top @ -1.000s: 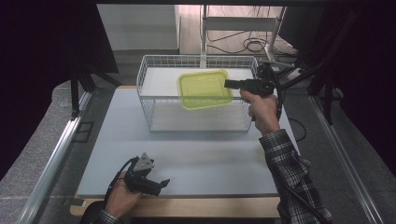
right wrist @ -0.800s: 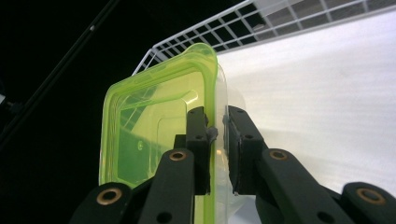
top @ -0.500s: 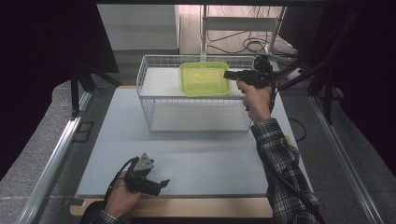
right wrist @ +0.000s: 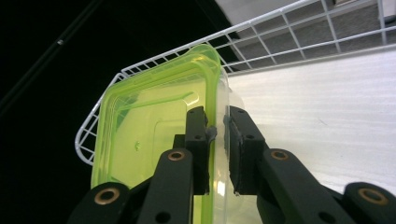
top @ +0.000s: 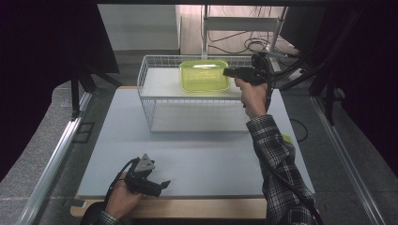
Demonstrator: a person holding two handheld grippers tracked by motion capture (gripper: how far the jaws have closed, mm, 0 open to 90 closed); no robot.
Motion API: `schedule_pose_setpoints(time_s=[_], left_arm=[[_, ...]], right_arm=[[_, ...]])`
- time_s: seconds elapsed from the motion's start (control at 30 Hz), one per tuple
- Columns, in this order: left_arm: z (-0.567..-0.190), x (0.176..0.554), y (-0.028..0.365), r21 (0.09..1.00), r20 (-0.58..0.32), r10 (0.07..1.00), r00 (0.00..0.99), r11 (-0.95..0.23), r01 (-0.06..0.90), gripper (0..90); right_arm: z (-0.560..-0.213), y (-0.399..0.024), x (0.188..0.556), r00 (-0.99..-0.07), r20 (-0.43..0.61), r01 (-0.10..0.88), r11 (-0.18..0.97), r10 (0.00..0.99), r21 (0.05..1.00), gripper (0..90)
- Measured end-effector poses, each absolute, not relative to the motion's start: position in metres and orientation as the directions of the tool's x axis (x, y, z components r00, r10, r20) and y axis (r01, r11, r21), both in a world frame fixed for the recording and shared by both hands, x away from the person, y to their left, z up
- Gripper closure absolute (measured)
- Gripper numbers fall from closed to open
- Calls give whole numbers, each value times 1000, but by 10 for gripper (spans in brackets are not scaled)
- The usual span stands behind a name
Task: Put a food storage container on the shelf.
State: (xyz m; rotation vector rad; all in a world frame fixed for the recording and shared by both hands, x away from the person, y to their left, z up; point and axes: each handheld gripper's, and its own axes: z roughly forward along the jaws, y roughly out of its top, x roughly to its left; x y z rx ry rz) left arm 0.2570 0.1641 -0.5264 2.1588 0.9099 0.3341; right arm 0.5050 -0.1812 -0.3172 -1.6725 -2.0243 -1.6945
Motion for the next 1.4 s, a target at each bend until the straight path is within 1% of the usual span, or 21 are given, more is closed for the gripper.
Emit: schedule_pose_setpoints(time_s=[0.1, 0.27, 0.37, 0.5, 0.6, 0.7, 0.73, 0.83, 0.93, 1.07, 1.2, 1.4], left_arm=[[-527, 257, 164, 730, -48, 700, 712, -462, 503, 45], [-527, 257, 164, 726, -46, 700, 713, -467, 505, 45], [-527, 257, 164, 725, -46, 699, 713, -468, 506, 46], [-527, 257, 164, 723, -46, 699, 714, -470, 506, 46], [-528, 258, 164, 721, -46, 698, 715, -472, 507, 46], [-528, 258, 163, 718, -46, 696, 716, -476, 508, 46], [-528, 258, 163, 717, -45, 696, 716, -476, 508, 46], [-528, 258, 163, 715, -45, 695, 717, -479, 509, 46], [-528, 258, 163, 716, -45, 695, 718, -479, 509, 46], [-528, 258, 163, 718, -51, 697, 715, -472, 511, 46], [-529, 258, 163, 722, -49, 695, 717, -472, 507, 44], [-529, 259, 163, 721, -51, 696, 717, -471, 509, 41]], right_arm=[[-317, -178, 506, -425, 549, 691, -134, 720, 710, 759], [-318, -175, 510, -418, 521, 687, -117, 744, 718, 735], [-318, -172, 513, -417, 487, 678, -94, 767, 729, 725], [-320, -171, 515, -415, 491, 680, -97, 766, 727, 713], [-321, -170, 516, -418, 468, 676, -78, 779, 733, 673], [-320, -169, 515, -419, 458, 671, -71, 784, 738, 668], [-320, -169, 515, -415, 451, 671, -68, 790, 738, 633], [-318, -167, 513, -418, 416, 659, -45, 808, 751, 638], [-317, -165, 512, -426, 403, 652, -35, 810, 758, 632], [-313, -169, 508, -439, 422, 640, -54, 793, 766, 571], [-309, -171, 502, -469, 423, 636, -36, 775, 771, 496], [-307, -172, 493, -515, 402, 619, 4, 757, 785, 412]])
